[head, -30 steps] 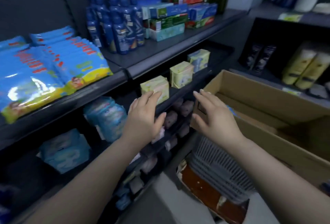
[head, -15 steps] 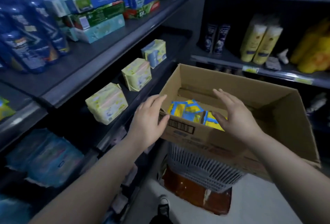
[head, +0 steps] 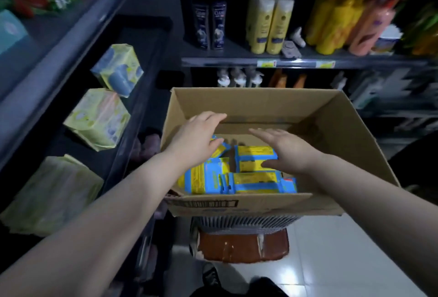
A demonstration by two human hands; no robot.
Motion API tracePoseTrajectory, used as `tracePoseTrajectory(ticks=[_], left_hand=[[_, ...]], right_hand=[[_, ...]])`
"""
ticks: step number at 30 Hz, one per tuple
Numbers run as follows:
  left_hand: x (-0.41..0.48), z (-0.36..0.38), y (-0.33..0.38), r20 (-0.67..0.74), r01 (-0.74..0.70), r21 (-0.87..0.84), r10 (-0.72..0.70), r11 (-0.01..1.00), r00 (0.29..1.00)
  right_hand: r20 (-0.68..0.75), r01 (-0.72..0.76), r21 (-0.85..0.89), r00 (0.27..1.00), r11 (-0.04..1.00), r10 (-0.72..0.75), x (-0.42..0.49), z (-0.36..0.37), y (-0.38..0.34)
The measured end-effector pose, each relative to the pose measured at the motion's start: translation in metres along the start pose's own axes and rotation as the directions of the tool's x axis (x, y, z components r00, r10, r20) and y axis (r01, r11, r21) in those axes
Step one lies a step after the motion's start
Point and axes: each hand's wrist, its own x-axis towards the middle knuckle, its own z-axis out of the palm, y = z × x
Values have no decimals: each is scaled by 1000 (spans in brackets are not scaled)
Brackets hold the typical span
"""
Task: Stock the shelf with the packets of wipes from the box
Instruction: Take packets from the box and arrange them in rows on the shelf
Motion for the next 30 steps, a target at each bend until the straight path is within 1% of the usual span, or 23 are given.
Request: tracePoseTrajectory(ticks=[3, 5, 7, 9, 11, 14, 16, 17, 18, 19, 20, 21, 22, 23, 24, 25, 26, 27, 29, 30], left_hand=[[8, 9, -2, 25, -21, -45, 22, 999, 999], [8, 14, -5, 33, -22, -64, 24, 998, 999], [6, 15, -8, 27, -9, -78, 11, 997, 1000], [4, 16, -10, 34, 10, -88, -7, 996, 999], [3, 17, -11, 49, 28, -96, -23, 995, 999], [2, 17, -12, 65, 68, -126, -60, 990, 996], [1, 15, -11, 82, 110, -180, -97, 977, 992], [1, 14, -10, 102, 145, -203, -126, 968, 987], [1, 12, -6, 129, 195, -223, -169, 955, 977], [3, 10, -3, 170, 265, -252, -227, 931, 959], [4, 8, 1, 227, 360, -329, -297, 873, 928], [6, 5, 5, 318, 479, -469, -364, 742, 875], [8, 2, 10, 434, 579, -621, -383, 528, 815], [9, 1, 11, 524, 629, -711, -360, 314, 772], [11, 0, 9, 557, 633, -751, -334, 187, 760], [12, -1, 5, 546, 618, -769, -337, 164, 767], [13, 0, 1, 512, 598, -781, -362, 181, 779], [13, 1, -3, 461, 573, -789, -403, 221, 791], [14, 2, -7, 353, 535, -787, -486, 309, 800], [14, 2, -8, 286, 515, -771, -520, 374, 805]], right_hand=[[191, 77, -106, 980, 991, -56, 10, 12, 1], [338, 128, -163, 939, 978, -67, 18, 21, -2], [446, 178, -205, 892, 963, -70, 24, 29, -5], [487, 206, -243, 871, 948, -65, 27, 34, -10], [479, 216, -269, 875, 939, -64, 28, 36, -14], [410, 164, -234, 910, 958, -56, 26, 26, -14], [286, 94, -150, 957, 984, -48, 21, 11, -10], [155, 82, -80, 986, 993, -69, 17, 5, -8], [-27, 106, -13, 994, 994, -107, 13, -1, -6], [-212, 154, 21, 966, 988, -146, 9, -6, -6], [-376, 217, 10, 905, 976, -198, 7, -12, -9], [-491, 274, -44, 831, 961, -259, 5, -16, -12], [-557, 319, -116, 763, 941, -327, 6, -19, -15], [-590, 357, -187, 705, 915, -395, 6, -20, -19], [-595, 387, -240, 666, 890, -450, 8, -21, -21], [-581, 408, -265, 656, 874, -482, 10, -20, -21], [-556, 410, -256, 679, 876, -480, 12, -18, -19], [-527, 390, -216, 725, 895, -443, 14, -15, -15], [-444, 306, -85, 840, 948, -311, 18, -5, -4], [-373, 267, -45, 890, 963, -264, 20, -1, 2]])
